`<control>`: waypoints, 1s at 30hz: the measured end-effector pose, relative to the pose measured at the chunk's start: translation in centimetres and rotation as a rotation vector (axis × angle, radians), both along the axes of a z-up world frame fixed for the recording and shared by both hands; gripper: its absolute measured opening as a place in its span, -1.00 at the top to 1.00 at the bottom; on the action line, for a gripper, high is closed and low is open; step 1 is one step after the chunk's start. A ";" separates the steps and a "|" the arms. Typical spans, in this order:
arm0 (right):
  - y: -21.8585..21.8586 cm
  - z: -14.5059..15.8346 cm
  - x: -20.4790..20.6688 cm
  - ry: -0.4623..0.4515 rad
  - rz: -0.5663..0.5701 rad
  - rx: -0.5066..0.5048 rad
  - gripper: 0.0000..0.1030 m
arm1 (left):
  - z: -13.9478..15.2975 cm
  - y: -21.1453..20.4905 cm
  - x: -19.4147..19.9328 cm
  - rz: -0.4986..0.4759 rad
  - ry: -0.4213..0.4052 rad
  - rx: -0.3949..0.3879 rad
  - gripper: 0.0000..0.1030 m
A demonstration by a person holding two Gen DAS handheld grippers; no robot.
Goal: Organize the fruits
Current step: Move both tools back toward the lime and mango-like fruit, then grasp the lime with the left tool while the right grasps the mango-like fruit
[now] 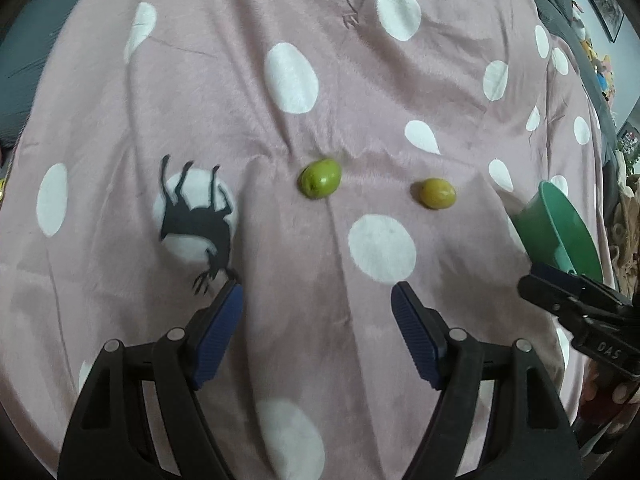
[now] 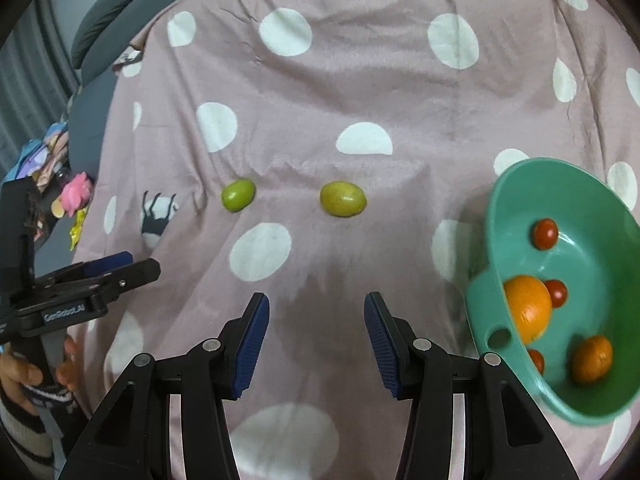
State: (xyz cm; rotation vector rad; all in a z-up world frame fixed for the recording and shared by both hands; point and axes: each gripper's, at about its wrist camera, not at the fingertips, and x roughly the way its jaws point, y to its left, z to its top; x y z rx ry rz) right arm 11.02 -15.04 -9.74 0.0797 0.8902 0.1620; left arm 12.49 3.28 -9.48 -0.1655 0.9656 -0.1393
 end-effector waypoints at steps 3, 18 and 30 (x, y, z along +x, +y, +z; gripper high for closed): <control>0.2 -0.4 1.5 0.002 0.001 -0.001 0.03 | 0.0 -0.6 1.8 -0.021 -0.008 -0.002 -0.48; 0.9 -1.9 8.4 0.012 0.006 -0.029 0.03 | -1.5 -2.8 8.6 -0.074 0.008 0.033 -0.47; 1.0 -3.8 12.8 0.033 -0.002 -0.080 0.03 | -4.1 -3.2 12.0 -0.066 0.043 0.108 -0.30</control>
